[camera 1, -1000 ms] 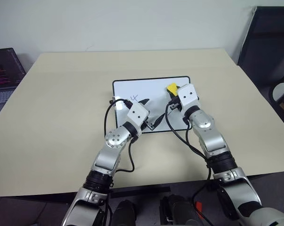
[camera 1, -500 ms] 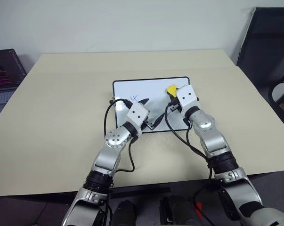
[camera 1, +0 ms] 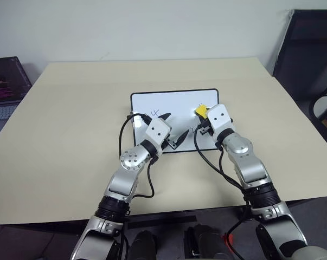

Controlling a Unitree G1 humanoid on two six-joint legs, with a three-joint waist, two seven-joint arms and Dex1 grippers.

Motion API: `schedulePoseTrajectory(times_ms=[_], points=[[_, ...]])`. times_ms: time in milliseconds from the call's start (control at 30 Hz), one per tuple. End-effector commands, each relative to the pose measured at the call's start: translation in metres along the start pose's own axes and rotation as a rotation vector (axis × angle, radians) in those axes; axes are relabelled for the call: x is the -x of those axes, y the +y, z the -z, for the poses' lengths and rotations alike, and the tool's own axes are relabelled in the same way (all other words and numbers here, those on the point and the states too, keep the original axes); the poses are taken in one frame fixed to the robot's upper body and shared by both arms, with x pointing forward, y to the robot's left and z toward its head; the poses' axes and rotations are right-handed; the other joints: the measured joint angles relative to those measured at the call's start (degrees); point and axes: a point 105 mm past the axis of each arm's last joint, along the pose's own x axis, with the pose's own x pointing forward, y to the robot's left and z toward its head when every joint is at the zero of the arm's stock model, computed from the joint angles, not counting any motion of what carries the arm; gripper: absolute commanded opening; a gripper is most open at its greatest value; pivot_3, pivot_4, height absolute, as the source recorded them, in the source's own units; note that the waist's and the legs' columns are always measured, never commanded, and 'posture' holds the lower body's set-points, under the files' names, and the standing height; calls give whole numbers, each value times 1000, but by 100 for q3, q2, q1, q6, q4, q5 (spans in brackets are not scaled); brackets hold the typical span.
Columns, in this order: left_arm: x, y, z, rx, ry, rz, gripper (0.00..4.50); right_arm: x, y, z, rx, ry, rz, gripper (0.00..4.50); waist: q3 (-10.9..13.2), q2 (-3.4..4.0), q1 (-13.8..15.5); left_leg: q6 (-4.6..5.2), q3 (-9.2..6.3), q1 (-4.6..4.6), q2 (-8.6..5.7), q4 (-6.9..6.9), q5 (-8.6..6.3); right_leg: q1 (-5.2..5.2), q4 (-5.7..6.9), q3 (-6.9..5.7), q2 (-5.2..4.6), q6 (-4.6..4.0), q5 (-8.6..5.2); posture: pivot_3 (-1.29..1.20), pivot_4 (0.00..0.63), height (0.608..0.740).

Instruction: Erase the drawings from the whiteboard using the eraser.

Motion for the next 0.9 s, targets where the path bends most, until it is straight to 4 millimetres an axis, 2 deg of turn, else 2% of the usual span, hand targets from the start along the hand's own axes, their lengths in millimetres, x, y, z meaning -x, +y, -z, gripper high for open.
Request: schedulePoseTrajectory(times_ms=[33,200,267,600,900], points=[[-5,3,-16,-25,-58,-3,4500,-6,-14,-3,-9,-3,60,1129,0,0,-1,0,0,0,0,0,0,0,0,0,0,0,0,0,150,740],[-5,3,-16,-28,-59,-2,4500,-18,-20,-21,-3,-63,92,1129,1,1,-18,1,1,-2,0,0,1,-4,0,1,0,1,1,0,150,740],[-5,4,-16,-29,-60,-2,4500,-22,-21,-22,3,-66,93,1129,1,0,-16,1,2,-6,1,-1,1,-7,-1,1,0,1,1,0,150,740],[-4,7,-17,-31,-57,-21,4500,-22,-15,-7,14,0,59,1129,0,1,-12,1,1,-9,1,-3,1,-8,-4,0,0,2,1,0,150,740],[0,2,-15,-30,-54,-15,4500,2,-3,18,26,75,10,1129,0,0,-6,1,2,-11,1,-2,1,-7,-8,2,0,3,2,0,150,740]])
